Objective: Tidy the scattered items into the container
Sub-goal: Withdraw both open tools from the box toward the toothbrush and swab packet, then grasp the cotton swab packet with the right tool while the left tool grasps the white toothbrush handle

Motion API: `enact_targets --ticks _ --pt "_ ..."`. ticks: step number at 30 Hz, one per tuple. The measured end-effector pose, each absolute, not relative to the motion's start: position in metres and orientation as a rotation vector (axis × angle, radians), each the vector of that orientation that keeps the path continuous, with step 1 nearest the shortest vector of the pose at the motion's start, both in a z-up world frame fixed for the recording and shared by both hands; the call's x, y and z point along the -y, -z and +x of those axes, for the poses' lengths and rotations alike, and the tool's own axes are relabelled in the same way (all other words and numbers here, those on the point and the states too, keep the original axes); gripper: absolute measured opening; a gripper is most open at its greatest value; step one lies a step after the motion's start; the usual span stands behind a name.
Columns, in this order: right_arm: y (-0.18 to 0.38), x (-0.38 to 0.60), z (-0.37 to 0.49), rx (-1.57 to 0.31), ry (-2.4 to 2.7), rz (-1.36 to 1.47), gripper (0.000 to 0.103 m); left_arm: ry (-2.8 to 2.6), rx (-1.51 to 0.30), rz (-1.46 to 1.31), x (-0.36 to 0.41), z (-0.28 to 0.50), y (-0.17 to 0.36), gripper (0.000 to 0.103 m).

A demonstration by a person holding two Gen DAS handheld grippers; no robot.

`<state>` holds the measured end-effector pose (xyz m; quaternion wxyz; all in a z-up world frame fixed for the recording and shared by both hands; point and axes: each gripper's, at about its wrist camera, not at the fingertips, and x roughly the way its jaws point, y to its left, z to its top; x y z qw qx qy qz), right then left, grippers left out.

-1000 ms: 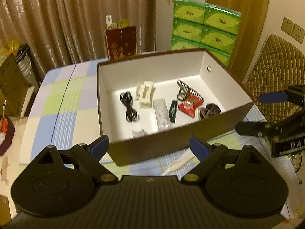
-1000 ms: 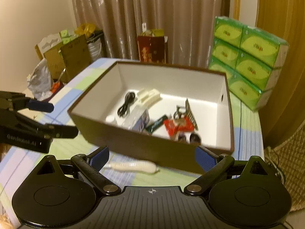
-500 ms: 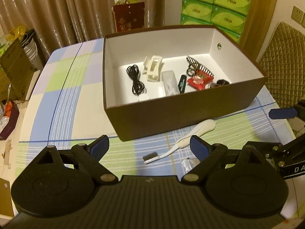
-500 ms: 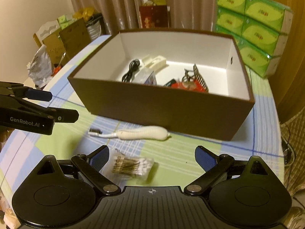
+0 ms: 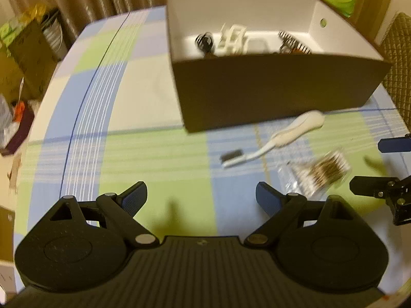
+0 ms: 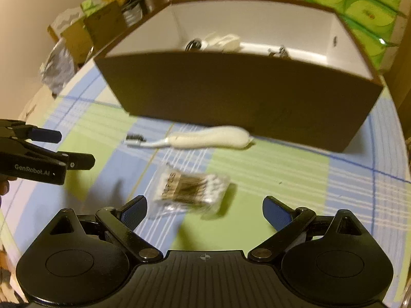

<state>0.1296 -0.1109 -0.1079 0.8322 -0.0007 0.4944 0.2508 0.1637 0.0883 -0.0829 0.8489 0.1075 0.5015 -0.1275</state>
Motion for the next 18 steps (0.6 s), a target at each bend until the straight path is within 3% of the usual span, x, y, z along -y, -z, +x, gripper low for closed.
enact_targets --ticks 12,15,18 --pt "0.133 0.079 0.139 -1.046 -0.488 -0.062 0.093 0.244 -1.111 0.202 -0.108 0.163 0.103 0.089" --pt "0.137 0.078 0.135 -1.034 -0.501 -0.11 0.067 0.247 -1.113 0.199 -0.109 0.165 0.105 0.089" --pt "0.136 0.084 0.133 -1.029 -0.506 -0.116 0.065 0.253 -1.109 0.203 -0.108 0.165 0.104 0.089"
